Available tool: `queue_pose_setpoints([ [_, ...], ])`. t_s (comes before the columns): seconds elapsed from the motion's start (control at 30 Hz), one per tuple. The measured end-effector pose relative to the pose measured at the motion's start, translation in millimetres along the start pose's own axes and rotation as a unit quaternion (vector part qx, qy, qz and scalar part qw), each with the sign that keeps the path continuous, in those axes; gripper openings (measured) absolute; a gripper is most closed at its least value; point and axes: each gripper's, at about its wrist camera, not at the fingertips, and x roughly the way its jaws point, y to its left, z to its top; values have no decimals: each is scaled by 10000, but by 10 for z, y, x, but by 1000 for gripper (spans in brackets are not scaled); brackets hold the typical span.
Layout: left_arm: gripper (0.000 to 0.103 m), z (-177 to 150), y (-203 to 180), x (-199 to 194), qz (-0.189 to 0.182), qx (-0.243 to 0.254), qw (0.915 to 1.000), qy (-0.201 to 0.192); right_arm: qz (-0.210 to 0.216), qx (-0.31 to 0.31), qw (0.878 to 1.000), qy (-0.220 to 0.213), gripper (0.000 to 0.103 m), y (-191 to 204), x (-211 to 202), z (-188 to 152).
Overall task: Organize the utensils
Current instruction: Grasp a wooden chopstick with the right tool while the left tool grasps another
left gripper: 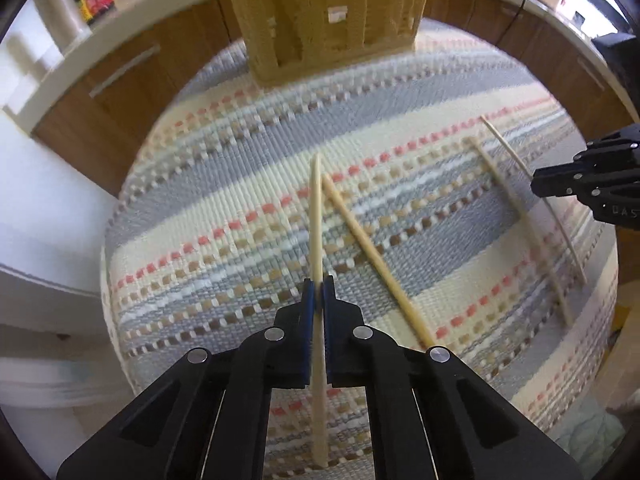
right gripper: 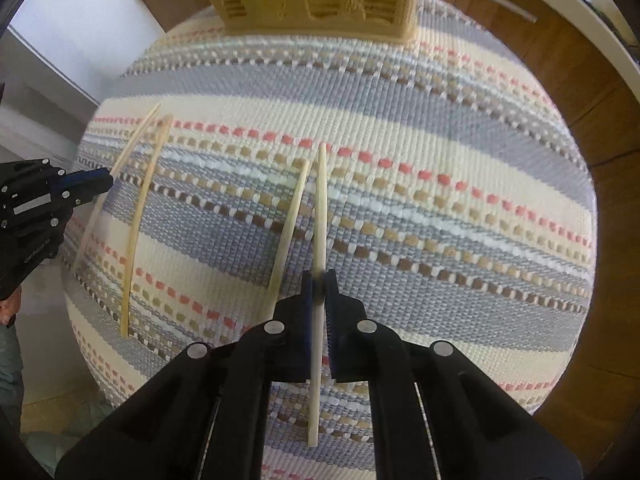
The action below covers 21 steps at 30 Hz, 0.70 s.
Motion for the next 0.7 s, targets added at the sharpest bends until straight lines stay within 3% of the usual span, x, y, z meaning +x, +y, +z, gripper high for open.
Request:
queue_pose_setpoints([
  [0.2,2,18,54,-340,-269,-312,9968,-688,172,-75,9981,-580,4,-178,-359,-122],
  [0.33,2,44,59,-675,-463,-470,9886,-1354,271,-205,9929,-1136,4,-202,-738,-114],
  [0.53,2,180,138,-1186,-654,-654,9680,-2334,352,-395,9766,-2086,4,-122,-1307,35],
  [0.7,2,429,142,-1631,-628,-644,9455,-3129,588,-386,9562,-2842,4,-95,-1724,295],
])
